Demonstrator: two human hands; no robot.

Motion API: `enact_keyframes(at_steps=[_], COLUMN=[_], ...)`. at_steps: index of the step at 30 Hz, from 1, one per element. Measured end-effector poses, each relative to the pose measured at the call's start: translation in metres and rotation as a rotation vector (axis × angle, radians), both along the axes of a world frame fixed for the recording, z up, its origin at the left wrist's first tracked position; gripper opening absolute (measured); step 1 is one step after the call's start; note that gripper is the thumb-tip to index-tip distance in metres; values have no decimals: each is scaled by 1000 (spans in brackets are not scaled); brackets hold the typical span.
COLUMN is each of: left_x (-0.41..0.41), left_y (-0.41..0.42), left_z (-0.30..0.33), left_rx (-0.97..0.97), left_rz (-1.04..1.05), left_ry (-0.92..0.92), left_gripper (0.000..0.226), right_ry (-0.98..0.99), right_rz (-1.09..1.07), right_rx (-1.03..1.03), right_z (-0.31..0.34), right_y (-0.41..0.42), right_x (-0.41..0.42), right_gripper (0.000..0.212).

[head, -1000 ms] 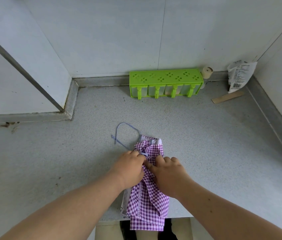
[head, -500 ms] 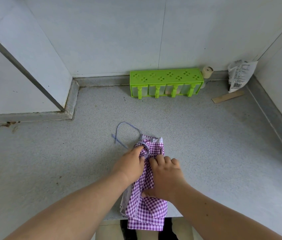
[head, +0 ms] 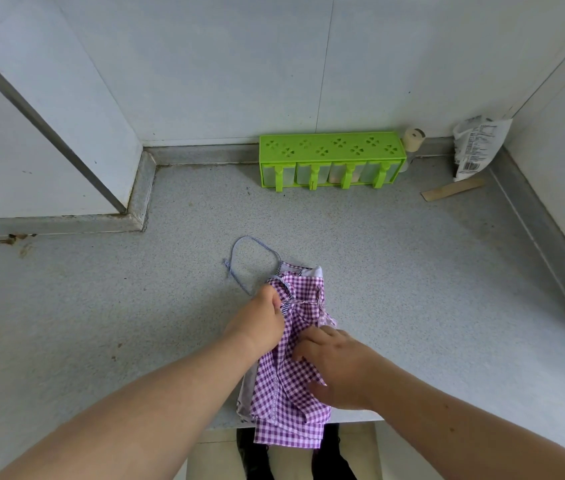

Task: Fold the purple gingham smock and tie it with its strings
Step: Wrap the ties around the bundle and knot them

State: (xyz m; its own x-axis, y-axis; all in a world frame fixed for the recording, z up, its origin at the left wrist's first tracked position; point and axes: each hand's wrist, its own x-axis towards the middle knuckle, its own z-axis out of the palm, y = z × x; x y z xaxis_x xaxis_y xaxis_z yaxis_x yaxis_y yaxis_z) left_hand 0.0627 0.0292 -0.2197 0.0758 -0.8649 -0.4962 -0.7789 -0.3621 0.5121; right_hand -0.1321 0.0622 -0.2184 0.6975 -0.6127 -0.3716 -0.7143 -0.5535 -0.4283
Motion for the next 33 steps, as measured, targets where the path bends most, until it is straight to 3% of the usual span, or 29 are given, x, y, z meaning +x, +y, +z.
enact_keyframes(at_steps=[3,5,7,10,17,23,26,28,30,33], left_x=[4,8,10,11,14,22,23,26,29,31], left_y=[6,10,13,15,11,7,5,2,-2,-9], left_z=[9,11,8,1,-3,-10,-11,-8,-5,3], left_rx=[81,150,190,203,234,290,321,334,319,238], left_rz=[-131,-188,-214,-215,-147,-100,-31,23,63,161], left_ry=[-30,-39,-17,15,115,191,245,312,371,467], left_gripper=[19,39,53,55,50,51,48,45,39,24], right_ry=[94,136,161,114,-49,84,109,83,2,-125], right_rz=[94,167,212,150,-241,-301,-173,-161,-273,-569], right_rx=[-85,-144,-163,-130,120,314,219,141,21,-154], right_z=[8,9,5,3,18,2,2,9,16,23], right_y=[2,7,12,12,11,15,8,2,-8,-34], right_x=[-6,-1,8,19,28,37,32,31,33,42], right_gripper=[86,89,67,27,15,19,30,26,14,18])
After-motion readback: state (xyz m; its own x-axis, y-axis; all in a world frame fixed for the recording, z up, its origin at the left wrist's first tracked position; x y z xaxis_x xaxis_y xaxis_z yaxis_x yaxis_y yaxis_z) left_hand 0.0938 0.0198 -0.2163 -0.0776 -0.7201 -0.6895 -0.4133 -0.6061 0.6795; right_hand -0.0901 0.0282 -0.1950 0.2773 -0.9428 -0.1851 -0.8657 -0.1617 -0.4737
